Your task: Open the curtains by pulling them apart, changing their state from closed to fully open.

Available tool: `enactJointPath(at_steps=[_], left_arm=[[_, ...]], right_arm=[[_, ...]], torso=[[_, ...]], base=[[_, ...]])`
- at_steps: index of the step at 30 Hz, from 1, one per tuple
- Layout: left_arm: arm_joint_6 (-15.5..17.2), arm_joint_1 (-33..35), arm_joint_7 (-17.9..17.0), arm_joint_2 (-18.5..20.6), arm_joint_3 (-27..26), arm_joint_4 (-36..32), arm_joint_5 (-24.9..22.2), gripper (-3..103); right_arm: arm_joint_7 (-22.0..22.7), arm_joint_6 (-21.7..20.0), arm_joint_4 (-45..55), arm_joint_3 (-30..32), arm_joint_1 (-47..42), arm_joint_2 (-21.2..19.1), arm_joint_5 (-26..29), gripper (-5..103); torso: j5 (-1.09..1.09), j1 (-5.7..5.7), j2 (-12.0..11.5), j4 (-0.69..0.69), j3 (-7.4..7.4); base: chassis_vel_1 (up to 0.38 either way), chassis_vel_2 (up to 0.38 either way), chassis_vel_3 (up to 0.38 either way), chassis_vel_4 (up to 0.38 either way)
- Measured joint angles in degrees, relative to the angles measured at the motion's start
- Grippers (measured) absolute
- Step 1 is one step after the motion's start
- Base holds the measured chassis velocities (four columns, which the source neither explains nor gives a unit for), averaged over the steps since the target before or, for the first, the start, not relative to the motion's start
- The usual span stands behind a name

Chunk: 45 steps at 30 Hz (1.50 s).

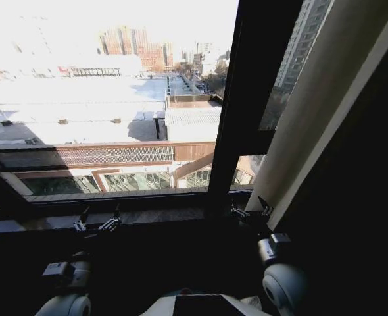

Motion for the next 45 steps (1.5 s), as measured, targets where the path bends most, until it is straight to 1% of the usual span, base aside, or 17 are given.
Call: enactJointPath(at_steps=[5, 9, 14, 18, 22, 30, 34, 38, 45], left_arm=[[-0.02, -0.1, 0.0, 0.1, -0.87, -0.02, -0.66, 100], [0.07, -0.24, 0.0, 0.0, -1.3, -0.38, -1.05, 100], [0.32, -0.25, -0.01, -0.31, -1.37, -0.7, -1.07, 100], [0.65, -0.45, -0.11, -0.4, -1.88, -0.84, -1.07, 100], [1.25, -0.31, -0.12, -0.39, -2.43, -1.57, -1.98, 100], [1.56, -0.84, -0.16, 0.05, -2.83, -1.55, -2.73, 100], [2.03, -1.22, -0.18, 0.23, -2.85, -1.47, -3.02, 100], [2.09, -1.07, -0.19, 0.18, -2.77, -1.44, -3.05, 100], [2.02, -0.47, -0.2, 0.18, -3.4, -1.49, -3.46, 100]], right_arm=[[0.33, -0.11, -1.08, 1.87, 1.4, -0.6, 1.99, 100], [0.48, -0.15, -1.51, 2.45, 1.74, -1.07, 2.34, 100], [0.77, -0.18, -2.57, 2.77, 2.77, -0.6, 2.39, 100], [0.8, -0.11, -4.02, 4.54, 3.13, 0.02, 2.39, 100], [0.26, 1.6, -6.29, 8.58, 1.9, -0.72, 3.41, 100], [-1.71, 4.91, -6.58, 12.74, -1.88, -1.68, 4.05, 100], [-2.2, 6.87, -5.66, 13.64, -4.56, -1.51, 3.93, 100], [-2.22, 7.55, -5.5, 13.67, -5.2, -1.48, 3.8, 100], [-2.18, 7.35, -4.26, 12.21, -5.08, -1.33, 3.61, 100]], torso=[[0.0, 0.0, -0.01, 0.0, 0.0], [-0.02, 0.01, -0.01, 0.0, 0.0], [-0.02, 0.01, 0.0, 0.0, 0.0], [-0.01, 0.01, -0.01, 0.0, 0.0], [0.0, 0.01, -0.01, 0.0, 0.0], [0.0, 0.01, -0.01, 0.0, 0.0], [-0.01, 0.0, 0.0, -0.01, 0.0], [0.0, 0.01, -0.01, 0.0, 0.0], [0.0, 0.0, 0.0, 0.0, 0.0]], base=[[0.357, 0.343, -0.353, -0.342], [0.347, 0.346, -0.342, -0.351], [0.35, 0.357, -0.358, -0.365], [0.366, 0.36, -0.367, -0.348], [0.348, 0.352, -0.351, -0.358], [0.352, 0.345, -0.349, -0.349], [0.348, 0.356, -0.351, -0.355], [0.338, 0.365, -0.365, -0.347], [0.36, 0.352, -0.358, -0.348]])
